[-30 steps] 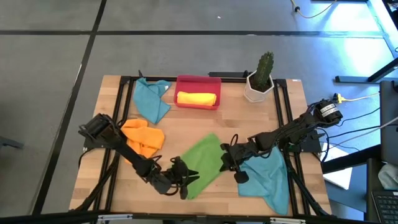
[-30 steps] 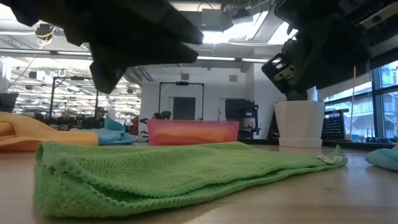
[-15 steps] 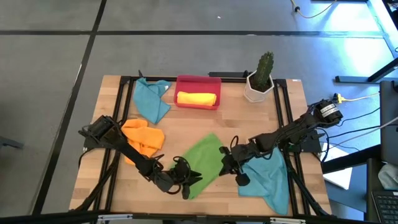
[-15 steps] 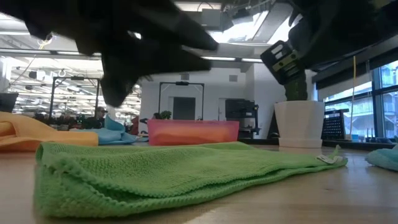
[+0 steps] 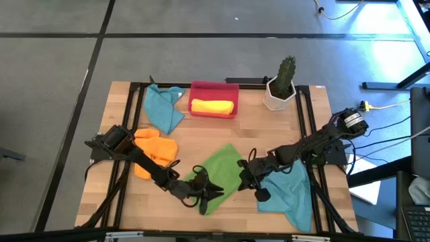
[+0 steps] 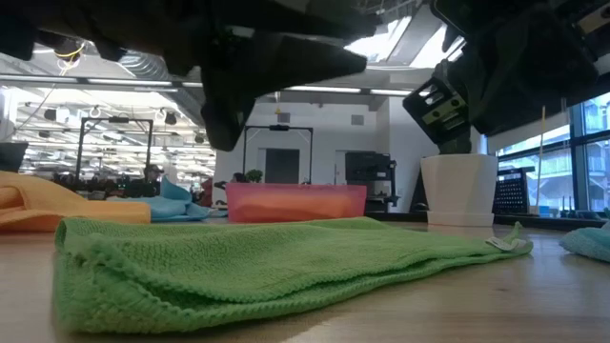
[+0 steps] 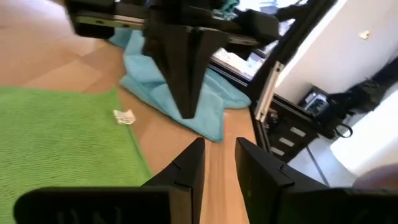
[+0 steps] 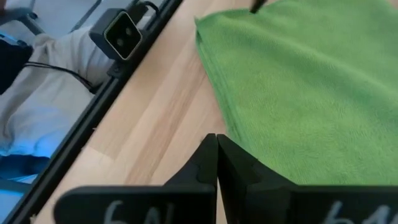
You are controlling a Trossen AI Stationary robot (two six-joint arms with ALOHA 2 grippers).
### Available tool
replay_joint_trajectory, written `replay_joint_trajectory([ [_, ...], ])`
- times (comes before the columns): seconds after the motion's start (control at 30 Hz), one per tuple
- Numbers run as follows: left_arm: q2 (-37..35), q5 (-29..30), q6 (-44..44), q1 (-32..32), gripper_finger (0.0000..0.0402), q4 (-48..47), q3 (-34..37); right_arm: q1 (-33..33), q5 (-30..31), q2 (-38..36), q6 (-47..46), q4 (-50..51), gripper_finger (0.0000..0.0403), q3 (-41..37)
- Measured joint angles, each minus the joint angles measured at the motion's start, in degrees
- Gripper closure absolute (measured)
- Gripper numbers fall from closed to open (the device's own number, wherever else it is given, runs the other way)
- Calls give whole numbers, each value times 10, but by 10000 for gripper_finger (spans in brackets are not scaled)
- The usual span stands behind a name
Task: Roll microfiber towels into tight, uniform cylinder then place into a basket
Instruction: Roll the green towel
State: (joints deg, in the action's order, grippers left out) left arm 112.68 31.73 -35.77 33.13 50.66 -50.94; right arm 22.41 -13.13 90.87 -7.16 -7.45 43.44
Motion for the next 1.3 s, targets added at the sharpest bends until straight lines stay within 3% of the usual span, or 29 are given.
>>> replay_joint_trajectory([
  [0.87, 0, 8, 36, -2, 321, -1, 0, 18, 0, 13, -27, -6, 397, 0],
  [1.1, 0, 1, 13, -32, 321, -114, 0, 21, 29, 38, -87, 26, 397, 0],
  [1.3, 0, -81, -21, -82, 321, -174, 1, 22, 83, 51, -159, 114, 397, 0],
])
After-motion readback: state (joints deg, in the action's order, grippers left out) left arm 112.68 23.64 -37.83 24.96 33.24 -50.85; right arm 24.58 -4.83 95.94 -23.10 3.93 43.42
